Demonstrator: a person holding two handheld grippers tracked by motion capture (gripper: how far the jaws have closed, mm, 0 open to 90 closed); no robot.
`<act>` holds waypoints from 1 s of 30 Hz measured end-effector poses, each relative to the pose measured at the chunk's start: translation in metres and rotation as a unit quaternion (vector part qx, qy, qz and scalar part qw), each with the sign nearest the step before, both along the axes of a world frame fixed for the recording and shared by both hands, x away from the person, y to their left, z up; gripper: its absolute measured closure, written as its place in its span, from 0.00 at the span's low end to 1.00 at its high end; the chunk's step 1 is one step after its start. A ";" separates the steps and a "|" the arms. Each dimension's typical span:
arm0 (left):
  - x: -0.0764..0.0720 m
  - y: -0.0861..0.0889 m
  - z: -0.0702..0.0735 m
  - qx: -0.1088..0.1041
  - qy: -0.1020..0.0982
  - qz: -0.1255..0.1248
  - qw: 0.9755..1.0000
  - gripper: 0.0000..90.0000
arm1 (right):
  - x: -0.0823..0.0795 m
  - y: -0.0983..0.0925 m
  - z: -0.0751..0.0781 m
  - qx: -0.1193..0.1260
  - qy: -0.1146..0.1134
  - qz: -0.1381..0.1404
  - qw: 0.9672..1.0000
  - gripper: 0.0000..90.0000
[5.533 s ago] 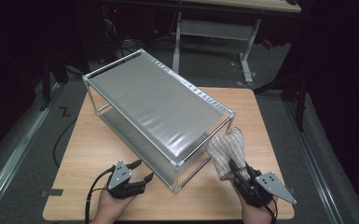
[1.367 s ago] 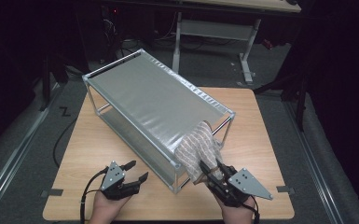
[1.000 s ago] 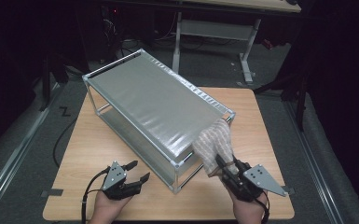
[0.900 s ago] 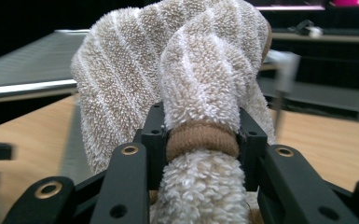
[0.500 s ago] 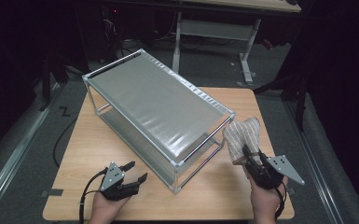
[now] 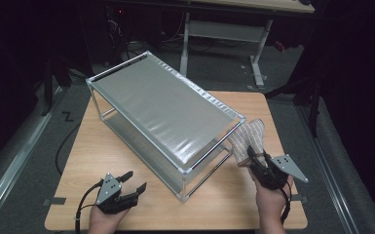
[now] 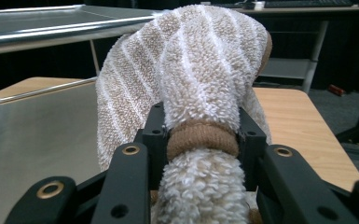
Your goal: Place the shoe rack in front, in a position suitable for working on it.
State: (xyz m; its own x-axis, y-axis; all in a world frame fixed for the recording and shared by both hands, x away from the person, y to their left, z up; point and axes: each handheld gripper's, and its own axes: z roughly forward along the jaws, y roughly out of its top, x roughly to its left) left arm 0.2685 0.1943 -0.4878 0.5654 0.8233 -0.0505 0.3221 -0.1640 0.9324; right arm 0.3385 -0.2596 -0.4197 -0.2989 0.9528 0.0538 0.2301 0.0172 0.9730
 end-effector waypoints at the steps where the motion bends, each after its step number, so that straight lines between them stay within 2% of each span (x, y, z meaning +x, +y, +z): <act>1: 0.000 0.000 0.000 -0.002 0.000 0.002 1.000 0.39 | 0.000 0.001 0.000 -0.001 -0.002 0.003 1.000 0.73; 15: 0.003 -0.001 0.002 -0.001 -0.004 -0.004 1.000 0.39 | -0.012 0.022 0.004 -0.011 -0.011 0.038 0.999 0.73; 25: 0.014 -0.011 0.002 -0.005 -0.005 -0.020 1.000 0.39 | -0.034 0.040 0.006 -0.017 -0.019 0.073 0.997 0.72; 30: 0.020 -0.016 0.004 -0.008 -0.006 -0.028 1.000 0.39 | -0.050 0.052 0.009 -0.019 -0.023 0.096 0.995 0.72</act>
